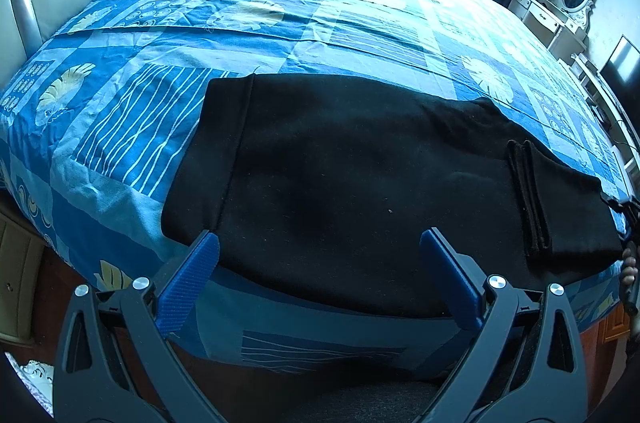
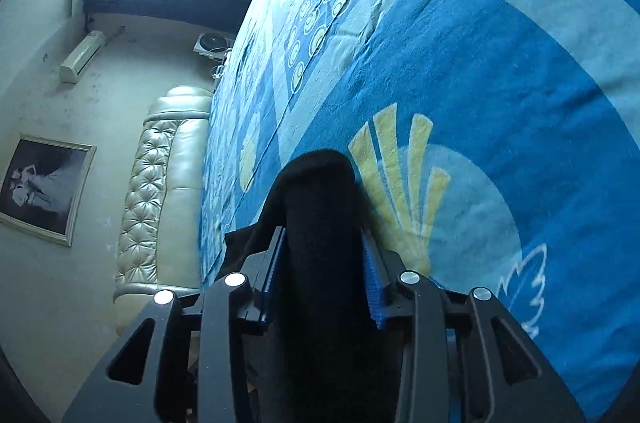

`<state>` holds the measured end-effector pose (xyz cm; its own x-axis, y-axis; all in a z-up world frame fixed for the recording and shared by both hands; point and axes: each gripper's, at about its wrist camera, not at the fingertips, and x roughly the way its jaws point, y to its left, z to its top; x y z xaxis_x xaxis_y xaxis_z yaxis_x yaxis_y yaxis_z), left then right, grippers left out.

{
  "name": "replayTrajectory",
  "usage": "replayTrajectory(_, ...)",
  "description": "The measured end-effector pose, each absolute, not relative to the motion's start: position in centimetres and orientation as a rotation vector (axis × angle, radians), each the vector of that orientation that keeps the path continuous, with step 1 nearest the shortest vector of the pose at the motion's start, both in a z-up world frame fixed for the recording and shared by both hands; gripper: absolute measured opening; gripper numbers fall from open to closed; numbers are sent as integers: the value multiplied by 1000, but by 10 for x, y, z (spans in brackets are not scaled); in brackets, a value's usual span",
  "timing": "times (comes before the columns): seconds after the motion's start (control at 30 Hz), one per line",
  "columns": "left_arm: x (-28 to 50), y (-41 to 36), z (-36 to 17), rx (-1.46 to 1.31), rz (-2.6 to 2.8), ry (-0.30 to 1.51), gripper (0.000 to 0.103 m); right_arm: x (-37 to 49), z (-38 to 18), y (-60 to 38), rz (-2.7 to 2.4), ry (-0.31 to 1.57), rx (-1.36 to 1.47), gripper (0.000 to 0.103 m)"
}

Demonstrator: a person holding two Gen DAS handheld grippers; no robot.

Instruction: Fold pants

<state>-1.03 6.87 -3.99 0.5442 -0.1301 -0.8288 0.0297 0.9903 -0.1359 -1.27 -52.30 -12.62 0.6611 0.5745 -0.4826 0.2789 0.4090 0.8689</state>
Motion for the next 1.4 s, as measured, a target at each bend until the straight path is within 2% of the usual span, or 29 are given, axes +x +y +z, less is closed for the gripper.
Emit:
replayTrajectory(0.1, -10, 70, -39, -124, -94, 992, 100, -36, -128, -515, 254, 874, 1206, 47)
replayTrajectory(0.27, -10, 69, -39, -121, -98, 993, 100, -70, -134, -502, 263, 901, 1206, 49)
replayTrajectory(0.33, -11, 68, -39, -114, -100, 989, 100, -70, -140, -498, 207, 942, 1140, 32)
replayTrajectory(0.53, -11, 67, -39, -111, -105, 988, 100, -71, -136, -492, 169, 930, 1081, 31)
replayTrajectory(0.63, -11, 67, -38, -111, -103, 985, 100, -67, -117, -493, 125, 929, 1028, 36)
replayTrajectory(0.77, -11, 72, -36, -125, -95, 975, 100, -71, -63, -482, -35, 845, 801, 36)
replayTrajectory(0.87, -10, 76, -36, -136, -87, 974, 100, -55, -45, -449, 122, 800, 848, 37)
replayTrajectory(1.13, -7, 93, -35, -160, -61, 970, 100, 26, -86, -314, 558, 976, 1017, 37)
replayTrajectory(1.4, 7, 125, -40, -246, -48, 986, 100, 41, -110, -261, 502, 1106, 838, 35)
